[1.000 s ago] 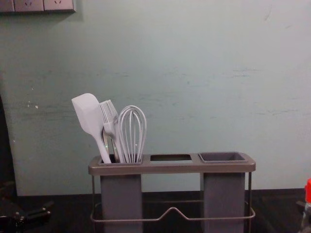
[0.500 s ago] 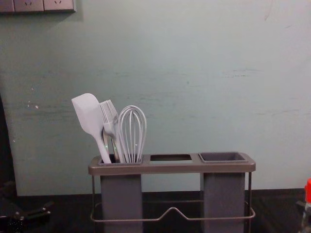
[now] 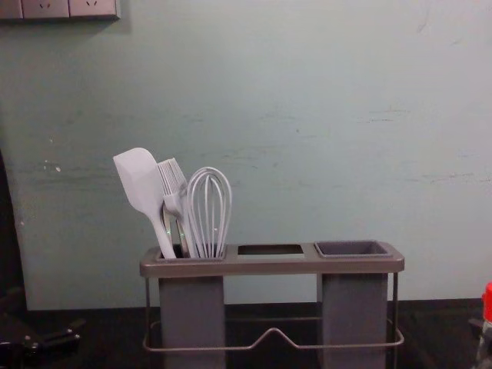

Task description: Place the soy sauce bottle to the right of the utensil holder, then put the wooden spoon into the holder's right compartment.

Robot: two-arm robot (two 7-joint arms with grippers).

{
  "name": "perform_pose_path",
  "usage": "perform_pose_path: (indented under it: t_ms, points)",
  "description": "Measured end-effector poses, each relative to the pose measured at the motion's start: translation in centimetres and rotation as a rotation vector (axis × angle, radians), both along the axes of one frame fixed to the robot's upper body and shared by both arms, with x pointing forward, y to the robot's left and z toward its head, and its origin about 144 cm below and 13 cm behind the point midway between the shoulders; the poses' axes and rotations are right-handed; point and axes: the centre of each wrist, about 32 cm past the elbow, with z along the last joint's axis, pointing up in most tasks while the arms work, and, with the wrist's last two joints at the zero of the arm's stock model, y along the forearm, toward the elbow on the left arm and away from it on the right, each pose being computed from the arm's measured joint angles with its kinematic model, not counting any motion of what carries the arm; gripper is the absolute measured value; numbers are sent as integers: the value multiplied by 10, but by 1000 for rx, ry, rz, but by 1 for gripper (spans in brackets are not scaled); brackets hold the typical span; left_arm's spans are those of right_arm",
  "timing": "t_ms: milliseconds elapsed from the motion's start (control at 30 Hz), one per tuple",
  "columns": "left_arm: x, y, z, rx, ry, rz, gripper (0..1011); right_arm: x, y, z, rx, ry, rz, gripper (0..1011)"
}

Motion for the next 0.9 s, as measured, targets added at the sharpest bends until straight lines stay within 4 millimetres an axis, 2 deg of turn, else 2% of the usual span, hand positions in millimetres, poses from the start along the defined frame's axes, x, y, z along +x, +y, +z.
perform_pose_path:
  t_ms: [467, 733, 900]
  points:
    - [0, 0, 0, 0, 0, 0, 1005, -1, 0, 2, 1, 4, -4, 1004]
    - [0, 0, 0, 0, 0, 0, 1005, -19, -10, 11, -19, 18, -10, 1004]
    - [0, 0, 0, 0, 0, 0, 1005, -39, -26, 17, -7, 25, 13, 1004]
